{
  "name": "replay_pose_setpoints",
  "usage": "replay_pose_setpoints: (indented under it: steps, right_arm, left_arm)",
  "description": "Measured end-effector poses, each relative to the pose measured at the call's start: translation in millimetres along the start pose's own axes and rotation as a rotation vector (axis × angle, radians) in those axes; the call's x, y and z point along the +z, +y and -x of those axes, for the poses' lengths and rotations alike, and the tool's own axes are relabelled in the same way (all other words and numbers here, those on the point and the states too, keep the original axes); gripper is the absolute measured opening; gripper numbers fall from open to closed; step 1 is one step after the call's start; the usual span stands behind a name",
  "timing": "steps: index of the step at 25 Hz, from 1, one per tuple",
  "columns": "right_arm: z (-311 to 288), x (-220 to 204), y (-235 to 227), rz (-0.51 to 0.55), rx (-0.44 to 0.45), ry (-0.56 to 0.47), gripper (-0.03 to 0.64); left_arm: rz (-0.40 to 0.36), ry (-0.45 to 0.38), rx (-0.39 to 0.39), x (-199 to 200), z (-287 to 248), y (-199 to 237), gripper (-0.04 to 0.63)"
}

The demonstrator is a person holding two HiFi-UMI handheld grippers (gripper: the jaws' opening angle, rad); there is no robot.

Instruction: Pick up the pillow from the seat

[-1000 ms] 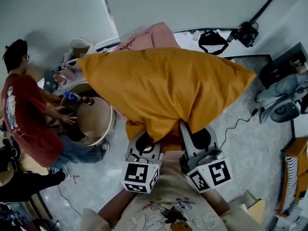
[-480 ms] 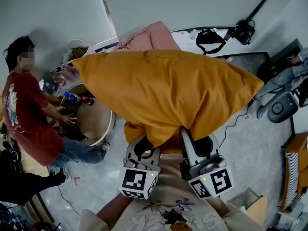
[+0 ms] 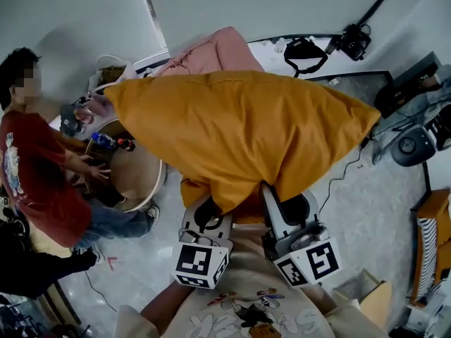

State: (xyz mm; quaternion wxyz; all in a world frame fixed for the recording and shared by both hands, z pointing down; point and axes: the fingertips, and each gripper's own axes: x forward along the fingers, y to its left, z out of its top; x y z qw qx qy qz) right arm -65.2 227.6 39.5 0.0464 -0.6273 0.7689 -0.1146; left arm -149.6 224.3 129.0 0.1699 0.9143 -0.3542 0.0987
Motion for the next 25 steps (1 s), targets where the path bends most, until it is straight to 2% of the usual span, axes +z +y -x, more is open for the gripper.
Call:
replay_pose_setpoints:
  steps: [25]
  right_arm:
    - [-6,-11,2,0.000,-0.016,0.021,0.147]
  left_arm:
    - [0.016,0.013,-0.013,-9,0,8,0.089]
